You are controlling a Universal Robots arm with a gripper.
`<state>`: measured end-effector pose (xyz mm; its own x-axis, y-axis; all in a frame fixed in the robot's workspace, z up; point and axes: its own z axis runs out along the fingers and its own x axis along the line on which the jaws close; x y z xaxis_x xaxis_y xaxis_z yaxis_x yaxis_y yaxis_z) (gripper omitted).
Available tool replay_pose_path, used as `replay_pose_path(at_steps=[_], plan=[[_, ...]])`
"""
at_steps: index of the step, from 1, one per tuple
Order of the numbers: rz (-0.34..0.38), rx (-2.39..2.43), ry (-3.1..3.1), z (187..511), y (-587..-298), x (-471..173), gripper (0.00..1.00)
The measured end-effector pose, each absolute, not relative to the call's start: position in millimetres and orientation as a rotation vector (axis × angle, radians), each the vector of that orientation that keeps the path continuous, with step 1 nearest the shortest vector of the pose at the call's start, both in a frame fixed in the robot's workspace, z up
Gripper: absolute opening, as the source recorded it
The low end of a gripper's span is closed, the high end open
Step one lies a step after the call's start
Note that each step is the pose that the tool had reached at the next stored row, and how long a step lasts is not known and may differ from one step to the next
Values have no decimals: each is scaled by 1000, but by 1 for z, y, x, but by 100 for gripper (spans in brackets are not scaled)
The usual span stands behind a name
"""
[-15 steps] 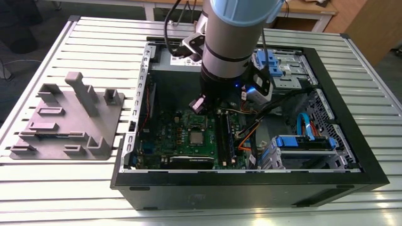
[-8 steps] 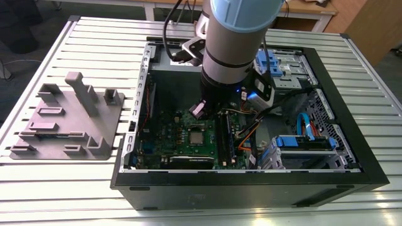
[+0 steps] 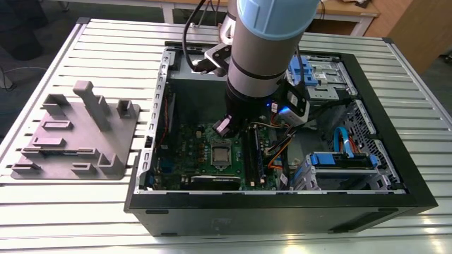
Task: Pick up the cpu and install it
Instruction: 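Close the cpu cover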
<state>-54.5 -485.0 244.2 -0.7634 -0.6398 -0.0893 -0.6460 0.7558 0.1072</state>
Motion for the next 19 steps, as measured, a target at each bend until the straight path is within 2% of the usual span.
replay_pose_path(at_steps=[19], plan=[[203,-1065,2897,244,-485,-56,11]])
